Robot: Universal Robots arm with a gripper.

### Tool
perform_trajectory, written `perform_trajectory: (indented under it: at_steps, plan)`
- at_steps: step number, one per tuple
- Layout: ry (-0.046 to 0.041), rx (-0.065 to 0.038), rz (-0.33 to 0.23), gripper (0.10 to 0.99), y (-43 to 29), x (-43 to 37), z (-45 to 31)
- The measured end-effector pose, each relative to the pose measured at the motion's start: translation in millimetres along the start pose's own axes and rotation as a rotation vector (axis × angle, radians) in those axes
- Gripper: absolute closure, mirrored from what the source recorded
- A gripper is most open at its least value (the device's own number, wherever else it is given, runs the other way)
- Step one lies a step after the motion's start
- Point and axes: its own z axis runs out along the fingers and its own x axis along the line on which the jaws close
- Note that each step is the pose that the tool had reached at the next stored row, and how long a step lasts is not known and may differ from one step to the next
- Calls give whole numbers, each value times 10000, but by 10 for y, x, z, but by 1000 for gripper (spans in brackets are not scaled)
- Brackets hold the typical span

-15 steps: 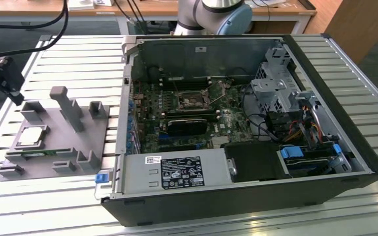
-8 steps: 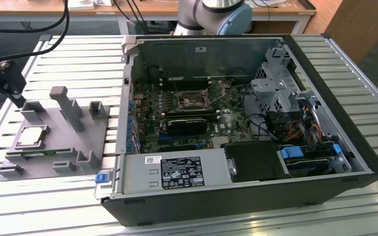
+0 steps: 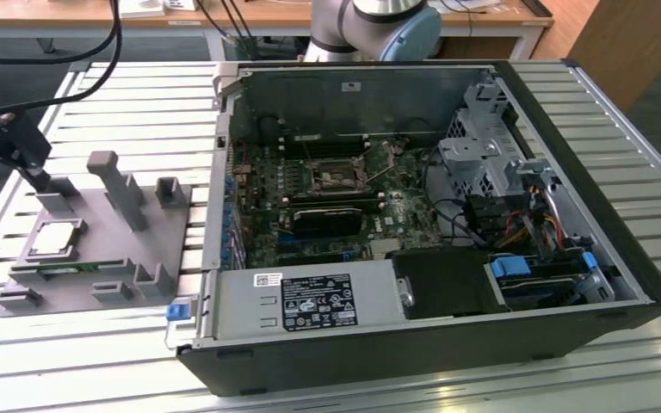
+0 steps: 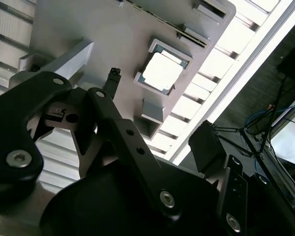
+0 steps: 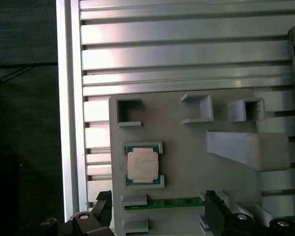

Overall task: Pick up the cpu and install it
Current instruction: 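Pick up the cpu and move it towards the insertion slot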

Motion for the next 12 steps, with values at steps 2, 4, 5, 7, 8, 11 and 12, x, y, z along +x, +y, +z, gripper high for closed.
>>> perform_trajectory:
  at_steps: [2,4,5,7,8,11,12]
  plan:
    - [7,1,-5,247,-2,0,28]
    - [13,1,-18,247,-4,0,57]
    - [14,1,-21,247,-5,0,70]
    - [14,1,-25,247,-7,1,95]
    - [14,1,-26,247,-7,0,105]
    - [13,0,-26,247,-8,1,130]
    - [13,1,-26,247,-9,1,136]
